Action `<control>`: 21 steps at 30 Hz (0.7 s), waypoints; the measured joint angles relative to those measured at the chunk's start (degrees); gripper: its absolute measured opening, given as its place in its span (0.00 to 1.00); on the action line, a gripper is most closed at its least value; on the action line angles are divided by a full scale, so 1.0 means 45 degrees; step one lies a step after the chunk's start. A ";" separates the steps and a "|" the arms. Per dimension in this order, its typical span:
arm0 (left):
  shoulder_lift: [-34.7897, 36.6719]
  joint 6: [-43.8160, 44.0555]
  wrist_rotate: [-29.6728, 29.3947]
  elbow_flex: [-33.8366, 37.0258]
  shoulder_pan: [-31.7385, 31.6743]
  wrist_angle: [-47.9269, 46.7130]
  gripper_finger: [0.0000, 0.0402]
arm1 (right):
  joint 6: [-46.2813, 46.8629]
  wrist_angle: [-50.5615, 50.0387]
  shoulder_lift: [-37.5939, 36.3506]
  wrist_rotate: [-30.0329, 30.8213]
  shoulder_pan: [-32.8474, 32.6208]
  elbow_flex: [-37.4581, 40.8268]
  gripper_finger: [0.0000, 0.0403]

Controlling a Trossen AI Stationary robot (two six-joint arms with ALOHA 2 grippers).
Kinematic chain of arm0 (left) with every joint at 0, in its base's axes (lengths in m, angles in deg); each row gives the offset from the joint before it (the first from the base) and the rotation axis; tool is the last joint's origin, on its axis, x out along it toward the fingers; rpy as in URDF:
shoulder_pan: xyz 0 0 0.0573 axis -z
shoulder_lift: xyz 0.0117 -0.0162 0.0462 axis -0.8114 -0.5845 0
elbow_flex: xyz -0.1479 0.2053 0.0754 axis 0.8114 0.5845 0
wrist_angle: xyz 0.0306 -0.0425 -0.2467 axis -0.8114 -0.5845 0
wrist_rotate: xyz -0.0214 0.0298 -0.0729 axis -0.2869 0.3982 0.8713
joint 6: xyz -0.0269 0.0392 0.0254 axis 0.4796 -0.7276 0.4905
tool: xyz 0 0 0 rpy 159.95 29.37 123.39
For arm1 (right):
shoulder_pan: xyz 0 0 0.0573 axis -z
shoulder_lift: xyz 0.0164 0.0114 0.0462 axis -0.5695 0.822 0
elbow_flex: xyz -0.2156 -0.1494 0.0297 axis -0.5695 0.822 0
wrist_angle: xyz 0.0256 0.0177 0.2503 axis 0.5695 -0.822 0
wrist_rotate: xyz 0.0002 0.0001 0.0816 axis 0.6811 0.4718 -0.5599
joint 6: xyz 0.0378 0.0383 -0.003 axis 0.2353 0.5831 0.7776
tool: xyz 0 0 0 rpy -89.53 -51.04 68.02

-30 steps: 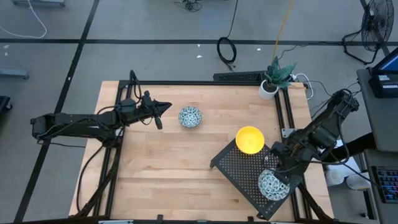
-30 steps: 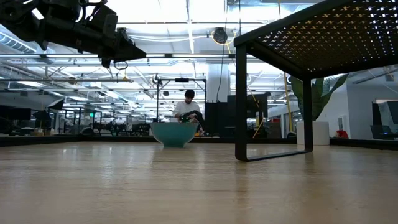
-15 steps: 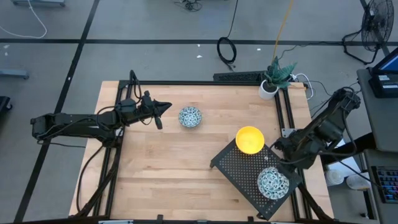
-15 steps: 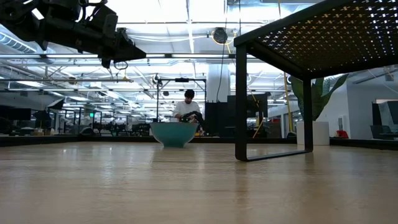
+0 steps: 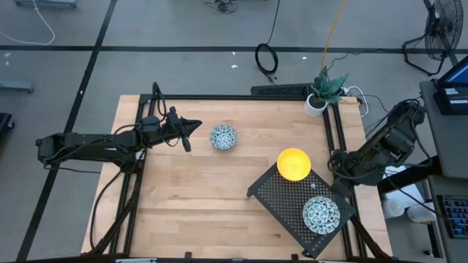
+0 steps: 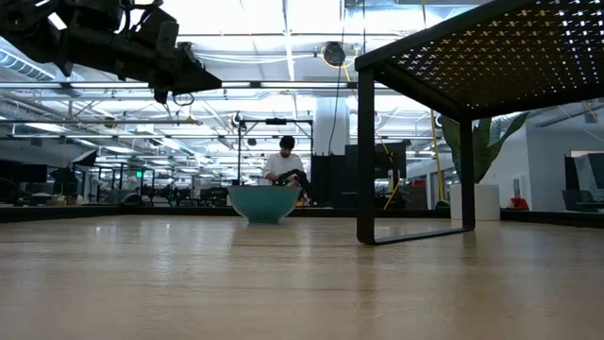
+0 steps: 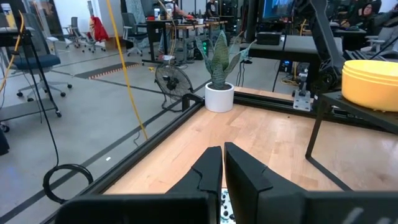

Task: Pick & Place Mini bowls
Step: Stack the blue patterned bowl on top of the blue patterned bowls on the shelf

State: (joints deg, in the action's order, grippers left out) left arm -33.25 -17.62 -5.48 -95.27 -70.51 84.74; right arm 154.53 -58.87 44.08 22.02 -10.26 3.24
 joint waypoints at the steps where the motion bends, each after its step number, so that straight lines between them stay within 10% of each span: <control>1: 0.0000 0.0002 -0.0002 0.0000 0.0000 -0.0005 0.05 | -0.0217 -0.0105 -0.0124 0.0307 0.0000 0.0000 0.22; 12: 0.0000 0.0007 -0.0004 0.0000 0.0000 0.0019 0.05 | -0.5964 -0.0144 -0.0532 0.6299 0.0000 0.0057 0.22; 21: 0.0000 0.0007 -0.0013 0.0000 0.0000 0.0265 0.05 | -1.4538 0.6056 -0.0537 1.4234 0.0000 0.3032 0.22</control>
State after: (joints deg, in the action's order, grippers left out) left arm -33.25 -17.59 -5.54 -95.27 -70.51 85.93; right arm 89.11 -31.62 41.66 86.07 -10.26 16.88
